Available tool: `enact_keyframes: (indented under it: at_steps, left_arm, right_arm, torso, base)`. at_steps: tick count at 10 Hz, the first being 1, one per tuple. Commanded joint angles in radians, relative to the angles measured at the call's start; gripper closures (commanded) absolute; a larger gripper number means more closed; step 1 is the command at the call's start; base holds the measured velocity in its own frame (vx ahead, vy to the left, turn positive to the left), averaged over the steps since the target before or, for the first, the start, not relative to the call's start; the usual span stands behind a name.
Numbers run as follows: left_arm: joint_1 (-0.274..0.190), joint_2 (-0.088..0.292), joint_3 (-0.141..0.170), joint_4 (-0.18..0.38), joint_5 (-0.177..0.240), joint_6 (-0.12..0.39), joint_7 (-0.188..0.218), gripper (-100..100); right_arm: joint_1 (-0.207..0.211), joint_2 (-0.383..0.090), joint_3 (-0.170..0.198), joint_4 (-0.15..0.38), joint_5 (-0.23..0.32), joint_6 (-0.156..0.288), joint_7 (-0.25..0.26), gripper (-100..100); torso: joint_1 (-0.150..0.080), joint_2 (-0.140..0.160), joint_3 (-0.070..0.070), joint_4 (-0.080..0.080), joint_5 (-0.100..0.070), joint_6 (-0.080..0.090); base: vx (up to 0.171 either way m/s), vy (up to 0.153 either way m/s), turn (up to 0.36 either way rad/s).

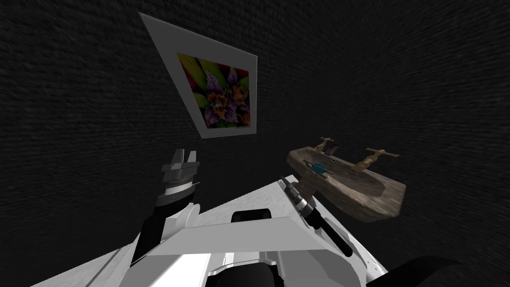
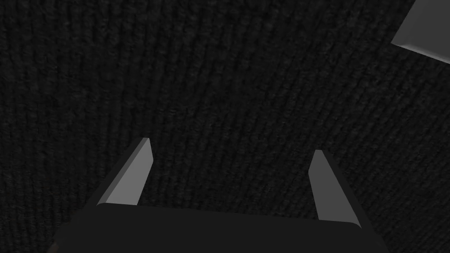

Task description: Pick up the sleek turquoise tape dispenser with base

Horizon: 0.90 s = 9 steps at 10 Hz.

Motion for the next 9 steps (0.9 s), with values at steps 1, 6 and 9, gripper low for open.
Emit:
enact_keyframes:
  at_steps: [1,6,9]
  left_arm:
    - [0.000,0.000,0.000,0.000,0.000,0.000,0.000,0]
    - [0.000,0.000,0.000,0.000,0.000,0.000,0.000,0]
    - [0.000,0.000,0.000,0.000,0.000,0.000,0.000,0]
  right_arm:
    - [-0.001,-0.018,0.009,0.033,0.000,-0.008,0.000,-100]
    - [0.023,-0.171,0.125,0.188,-0.032,-0.006,0.019,-100]
    - [0.031,-0.237,0.166,0.275,-0.043,-0.004,0.029,-100]
  torso:
    - [0.000,0.000,0.000,0.000,0.000,0.000]
    - [0.000,0.001,0.000,0.000,0.000,0.001]
    - [-0.005,0.003,0.001,0.001,-0.001,0.001]
  base:
    - [0.015,0.064,-0.012]
    - [0.043,0.133,0.162]
    - [0.027,0.093,0.082]
